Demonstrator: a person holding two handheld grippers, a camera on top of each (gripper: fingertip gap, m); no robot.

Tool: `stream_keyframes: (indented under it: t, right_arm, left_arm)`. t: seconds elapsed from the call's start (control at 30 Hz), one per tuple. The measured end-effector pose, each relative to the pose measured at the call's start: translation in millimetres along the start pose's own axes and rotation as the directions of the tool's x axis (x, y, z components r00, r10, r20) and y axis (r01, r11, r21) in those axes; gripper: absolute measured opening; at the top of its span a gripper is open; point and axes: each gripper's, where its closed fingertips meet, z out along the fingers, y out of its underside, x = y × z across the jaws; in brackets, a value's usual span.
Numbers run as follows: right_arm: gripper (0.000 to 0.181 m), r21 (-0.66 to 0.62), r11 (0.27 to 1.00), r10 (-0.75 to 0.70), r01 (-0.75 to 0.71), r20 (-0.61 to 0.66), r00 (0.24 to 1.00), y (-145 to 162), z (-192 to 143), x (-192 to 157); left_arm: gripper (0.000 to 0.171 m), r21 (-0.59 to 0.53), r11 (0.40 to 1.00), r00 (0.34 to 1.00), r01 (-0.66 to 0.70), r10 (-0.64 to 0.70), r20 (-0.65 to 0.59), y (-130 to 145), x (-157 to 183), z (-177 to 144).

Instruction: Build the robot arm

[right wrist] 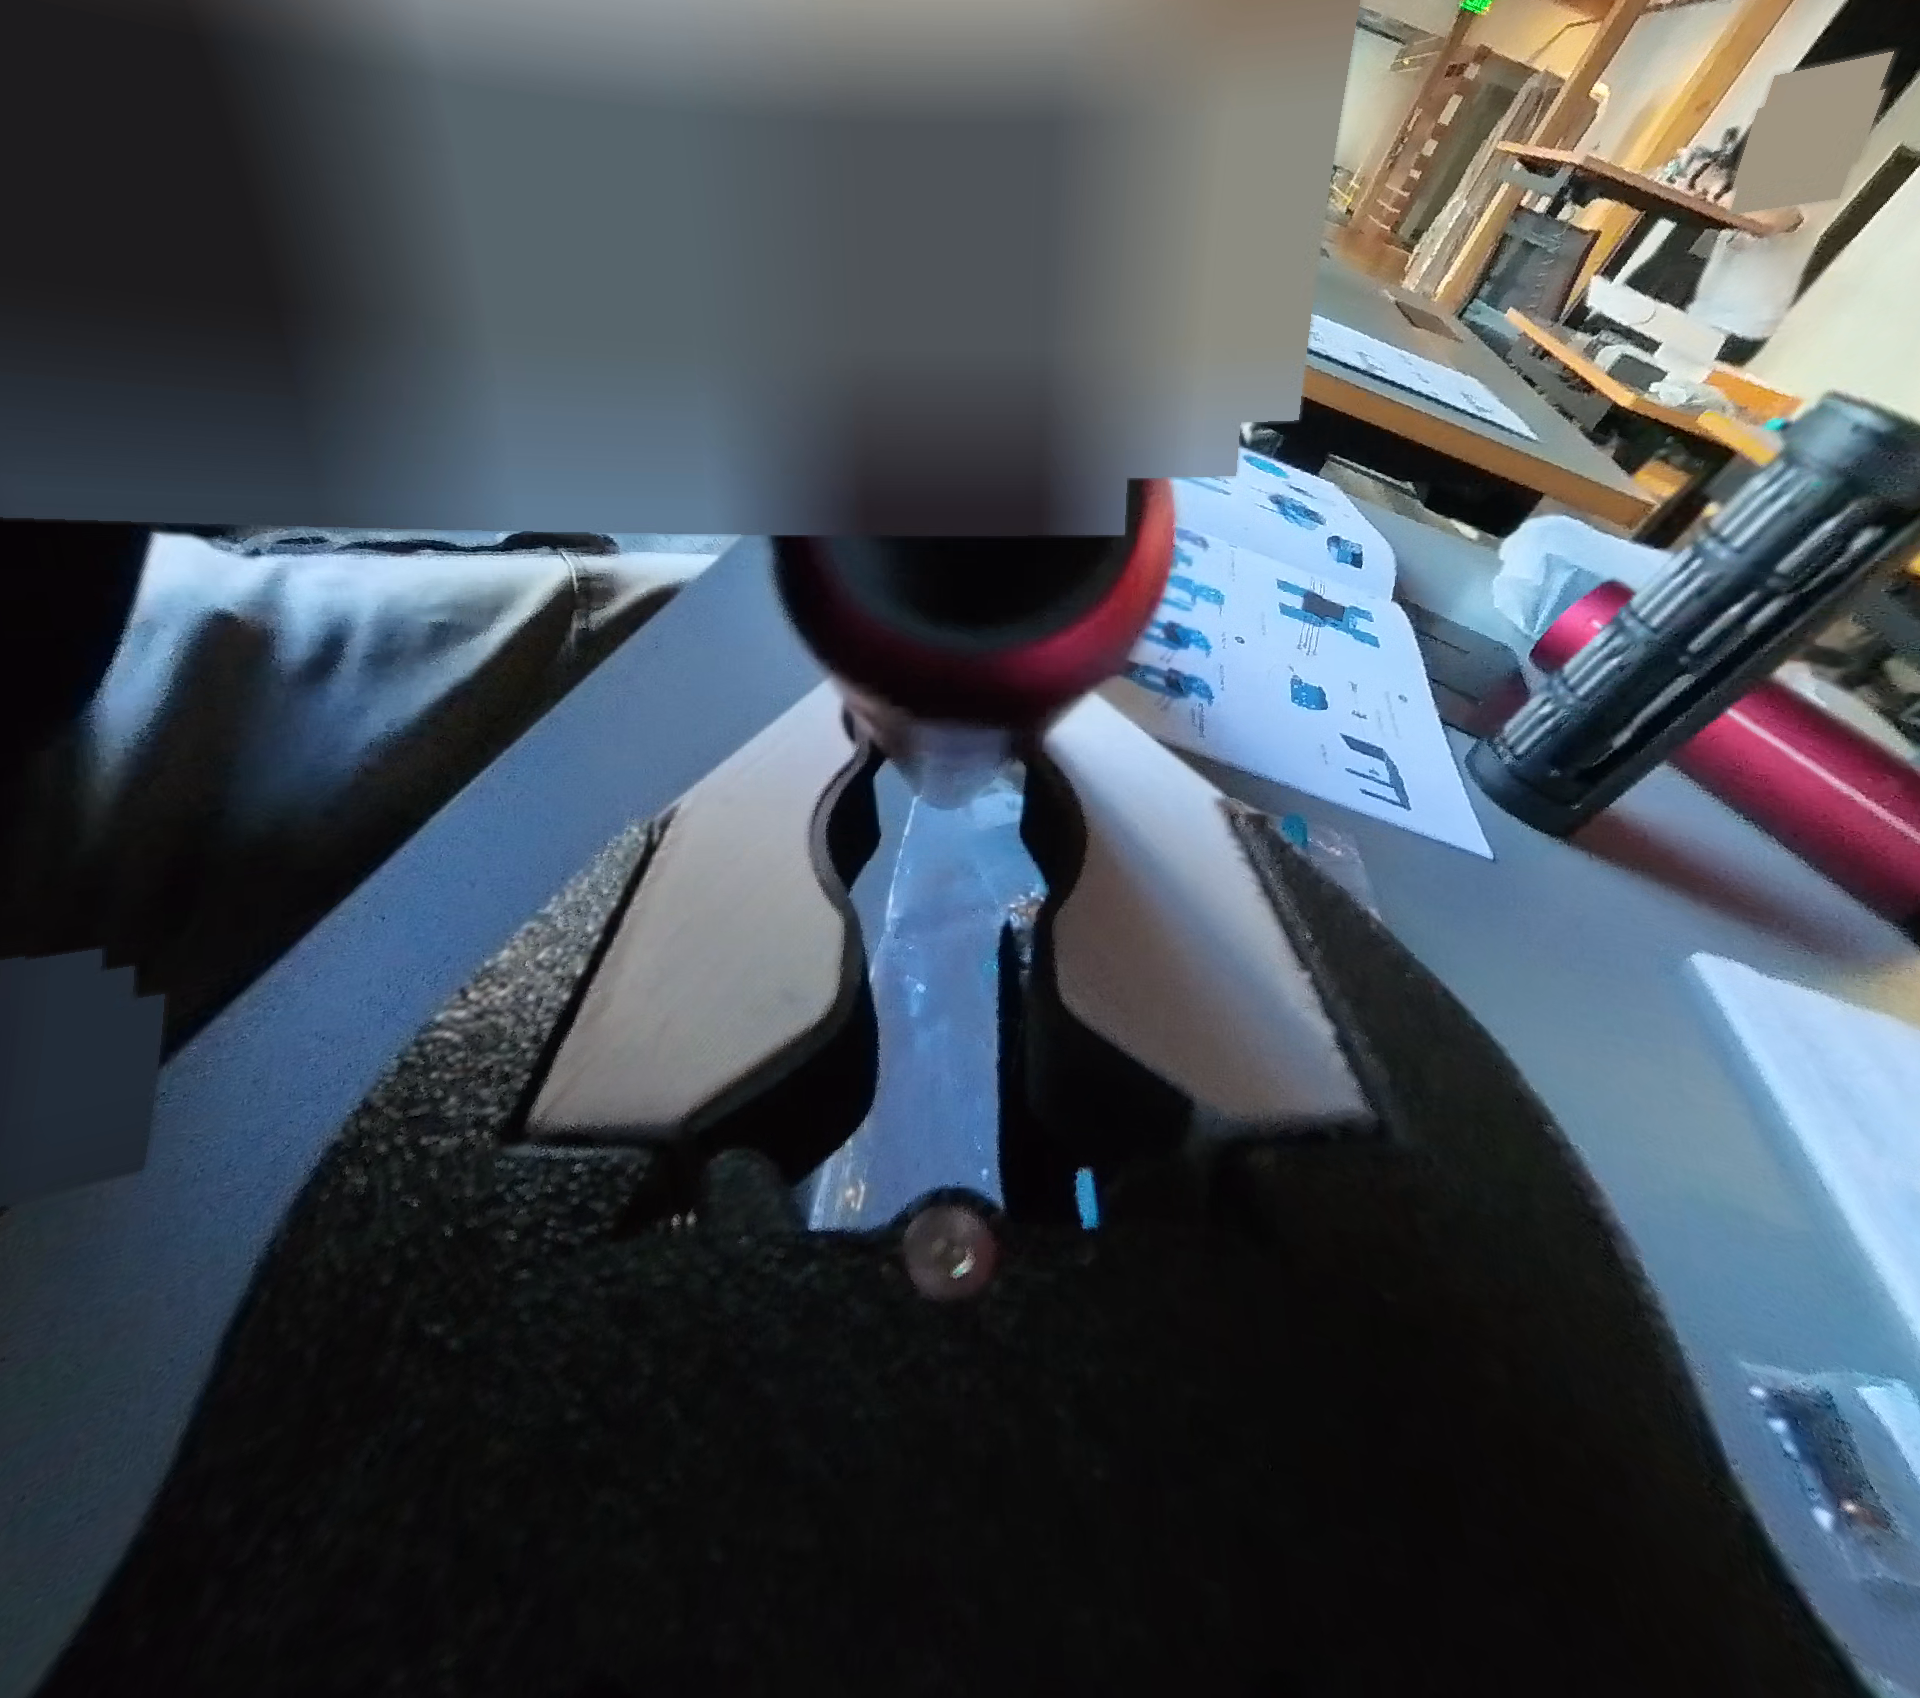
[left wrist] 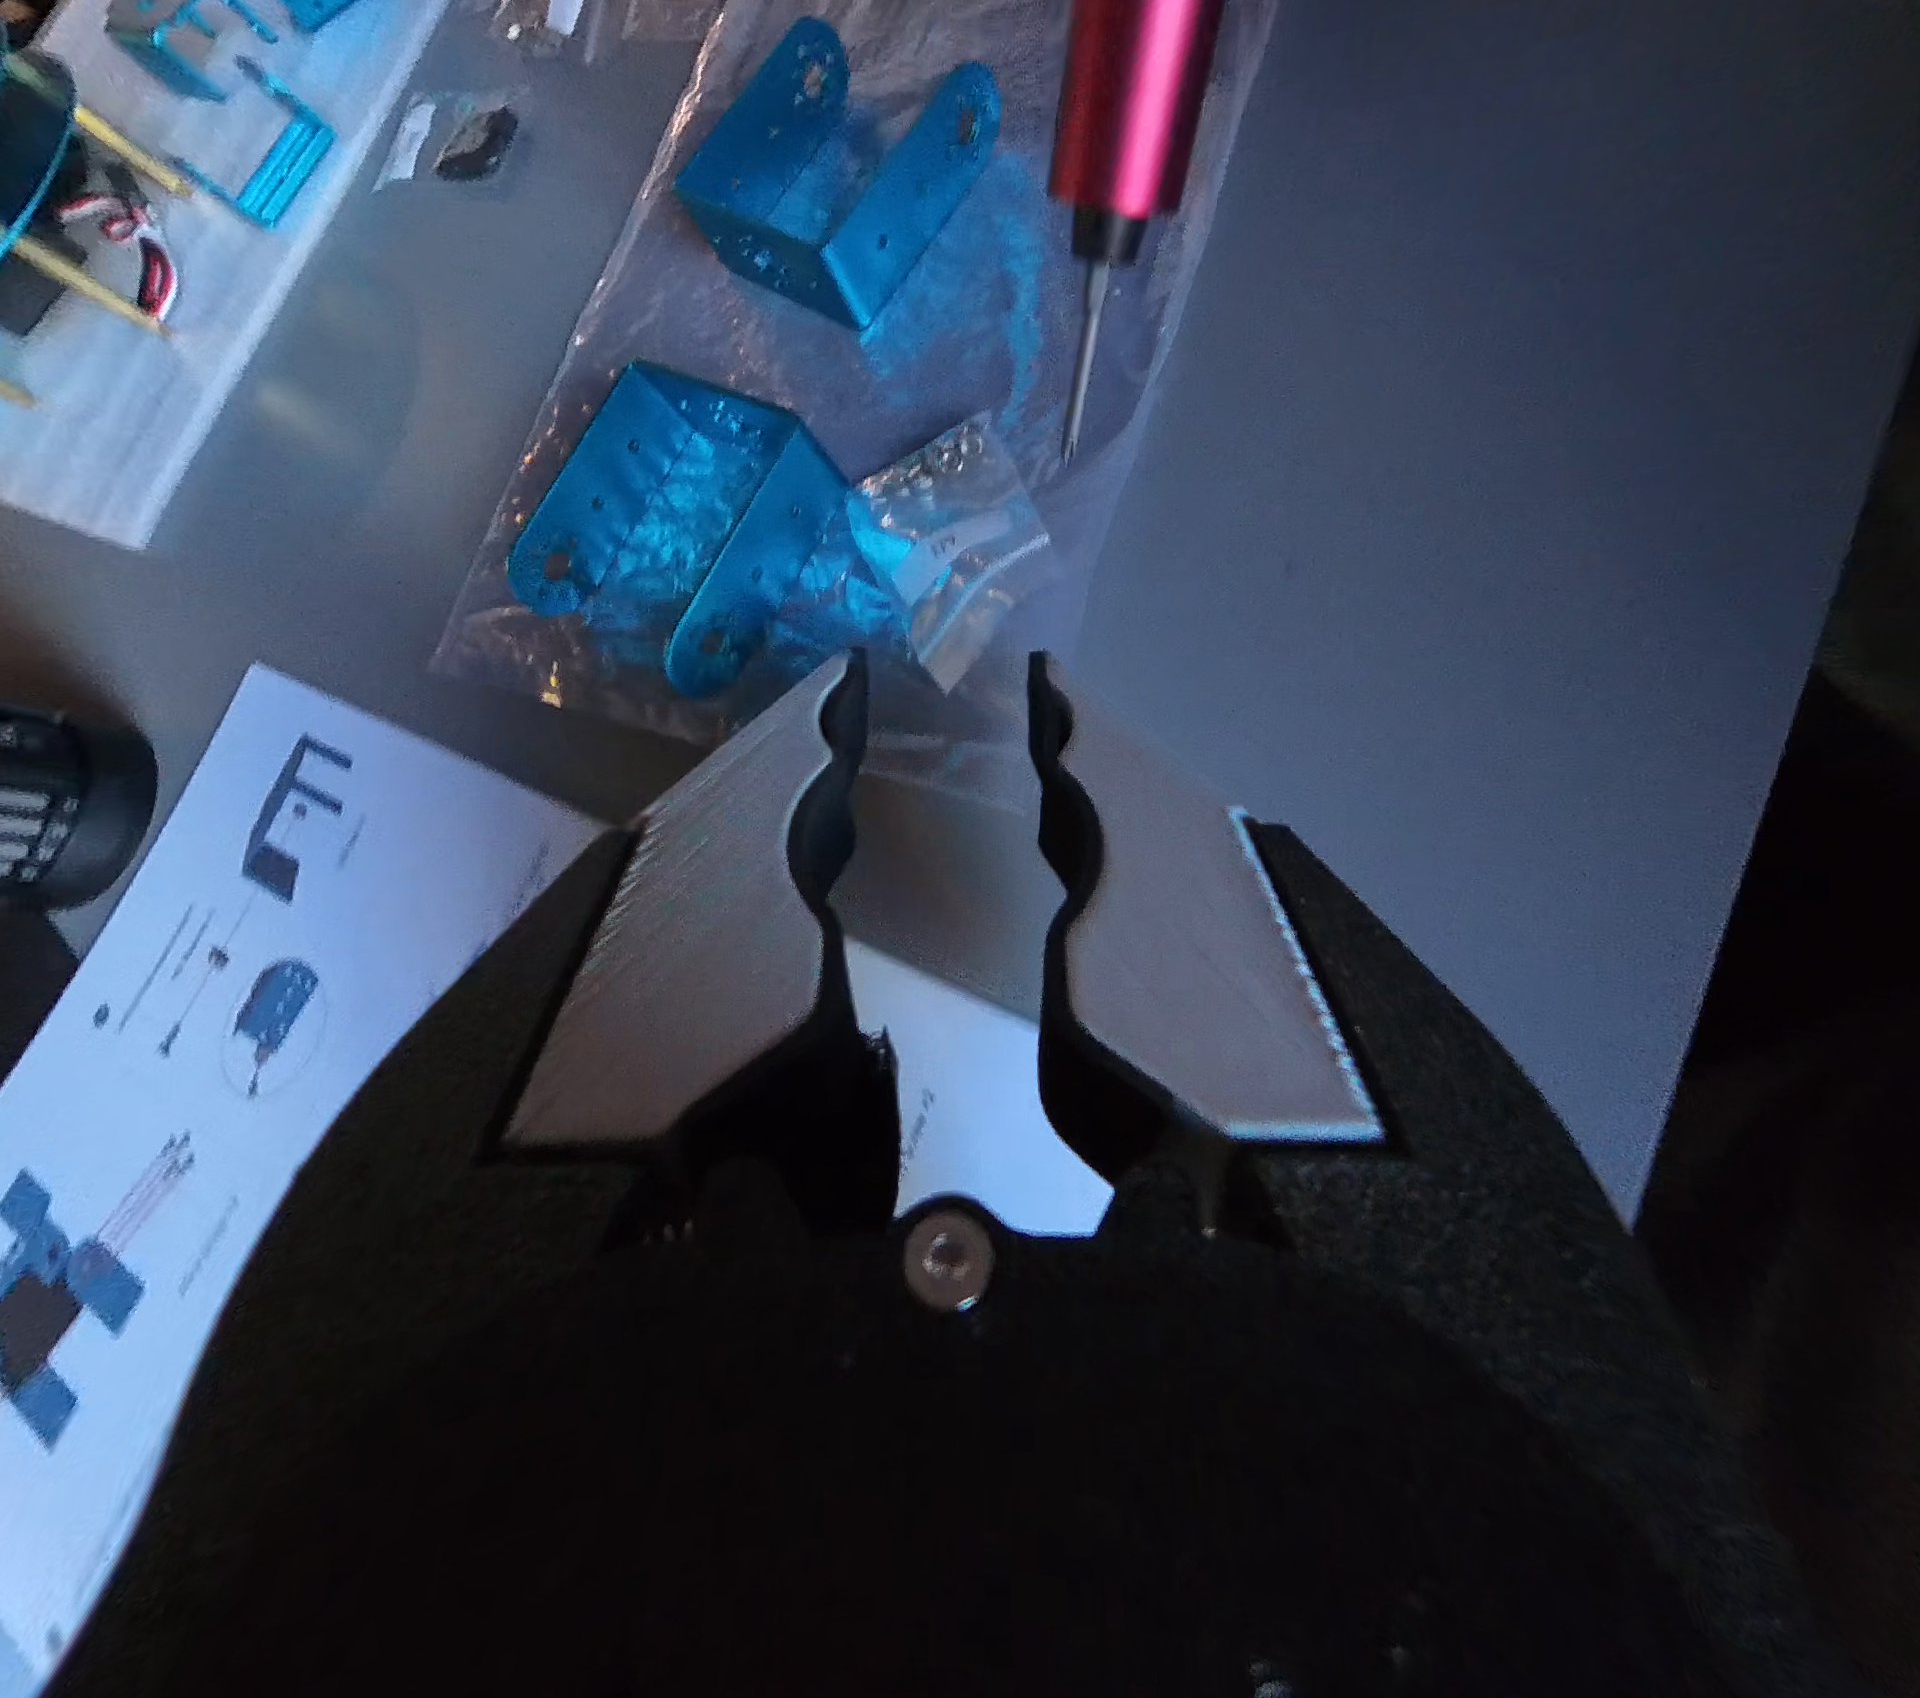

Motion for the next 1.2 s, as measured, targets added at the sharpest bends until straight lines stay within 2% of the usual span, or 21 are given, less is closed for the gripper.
stream_keyframes:
  t: [0.13,0.23,0.37,0.43,0.57,0.63,0.67,0.73,0.9,1.07,1.2]
  right_arm:
    - [0.021,-0.041,0.996,-0.083,0.082,-0.028,0.996,4,10,-7]
    - [0.021,-0.020,0.996,-0.082,0.081,-0.043,0.996,4,12,-7]
    - [0.021,0.036,0.993,-0.108,0.111,-0.084,0.991,-8,2,-3]
    - [0.021,0.070,0.991,-0.103,0.110,-0.103,0.989,-16,-8,0]
    - [0.020,0.169,0.985,-0.005,0.020,-0.086,0.996,-37,-35,2]
    - [0.021,0.202,0.977,0.076,-0.065,-0.047,0.996,-41,-45,1]
    - [0.021,0.218,0.971,0.107,-0.099,-0.026,0.994,-42,-48,0]
    - [0.021,0.181,0.978,0.104,-0.100,-0.017,0.994,-37,-47,-3]
    - [0.021,0.095,0.995,0.036,-0.029,-0.074,0.997,-22,-45,2]
    - [0.021,0.040,0.999,0.029,-0.025,-0.119,0.992,-6,-48,12]
    - [0.021,0.035,0.999,0.037,-0.033,-0.121,0.992,-1,-50,15]
  left_arm:
    - [0.030,-0.003,0.995,0.995,-0.095,0.095,-0.037,-5,5,13]
    - [0.015,-0.050,0.989,0.990,-0.138,0.137,-0.021,2,0,21]
    - [0.001,0.005,0.994,0.994,-0.110,0.110,-0.022,-10,-3,14]
    - [0.000,-0.001,0.997,0.997,-0.072,0.072,-0.029,-19,-3,9]
    - [0.001,-0.180,0.983,0.985,-0.026,-0.006,-0.172,-27,17,-7]
    - [0.000,-0.261,0.965,0.955,0.014,-0.090,-0.282,-36,28,-10]
    - [0.001,-0.297,0.954,0.947,0.036,-0.128,-0.295,-41,27,-6]
    - [0.001,-0.373,0.927,0.921,0.045,-0.183,-0.345,-45,27,0]
    - [0.002,-0.384,0.922,0.899,0.052,-0.211,-0.384,-65,23,21]
    - [0.005,-0.383,0.923,0.916,0.021,-0.172,-0.363,-62,21,32]
    - [0.014,-0.378,0.926,0.926,0.010,-0.151,-0.345,-53,22,37]
